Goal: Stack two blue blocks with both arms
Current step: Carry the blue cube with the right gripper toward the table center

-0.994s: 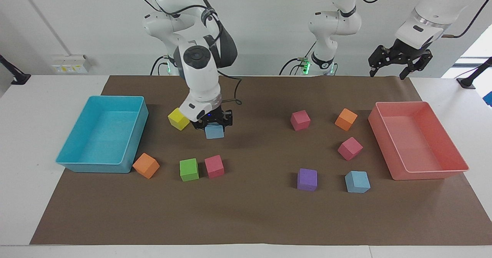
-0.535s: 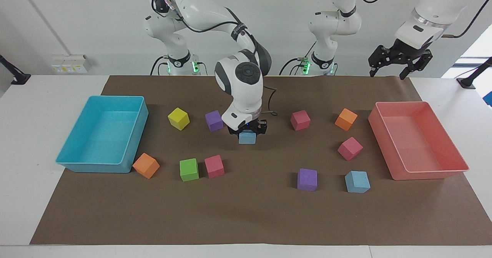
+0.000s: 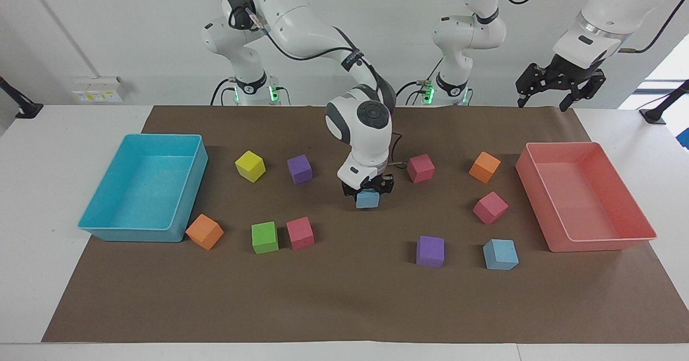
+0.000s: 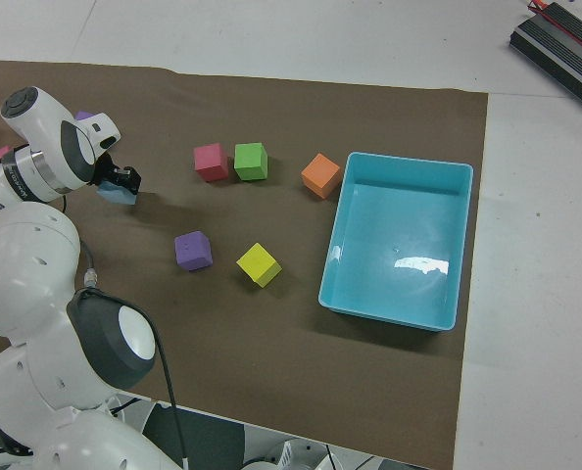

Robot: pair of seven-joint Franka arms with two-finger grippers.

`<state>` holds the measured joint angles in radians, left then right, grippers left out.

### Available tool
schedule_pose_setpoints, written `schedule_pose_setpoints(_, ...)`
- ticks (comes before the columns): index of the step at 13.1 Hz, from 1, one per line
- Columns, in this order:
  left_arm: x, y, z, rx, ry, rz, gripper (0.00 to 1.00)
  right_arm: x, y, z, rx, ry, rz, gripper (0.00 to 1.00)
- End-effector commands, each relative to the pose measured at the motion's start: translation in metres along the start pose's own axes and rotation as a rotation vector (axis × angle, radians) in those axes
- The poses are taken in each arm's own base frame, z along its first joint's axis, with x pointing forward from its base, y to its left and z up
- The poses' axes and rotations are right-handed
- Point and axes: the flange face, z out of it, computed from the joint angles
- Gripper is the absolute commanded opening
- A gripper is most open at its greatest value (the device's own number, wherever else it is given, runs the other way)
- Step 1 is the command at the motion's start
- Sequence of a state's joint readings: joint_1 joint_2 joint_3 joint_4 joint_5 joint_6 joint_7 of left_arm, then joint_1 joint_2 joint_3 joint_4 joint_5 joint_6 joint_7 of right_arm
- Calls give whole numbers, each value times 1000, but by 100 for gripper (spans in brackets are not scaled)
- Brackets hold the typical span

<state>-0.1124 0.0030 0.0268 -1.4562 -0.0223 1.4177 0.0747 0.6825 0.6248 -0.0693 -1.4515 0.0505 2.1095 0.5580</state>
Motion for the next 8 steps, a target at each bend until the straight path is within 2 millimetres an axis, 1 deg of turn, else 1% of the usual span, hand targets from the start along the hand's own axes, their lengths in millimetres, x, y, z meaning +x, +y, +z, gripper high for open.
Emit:
schedule_pose_setpoints(1, -6, -2, 0, -12, 7, -10, 100, -14, -15, 17, -3, -1, -19, 0)
schedule_pose_setpoints(4, -6, -1, -1, -12, 9, -10, 100, -19, -8, 31, -21, -26, -14, 0)
schedule_pose_setpoints(7, -7, -1, -1, -12, 4, -10, 100, -22, -5, 33, -32, -35, -13, 0)
schedule_pose_setpoints(8, -7, -5, 0, -12, 3, -16, 100, -20, -2, 33, -32, -35, -7, 0)
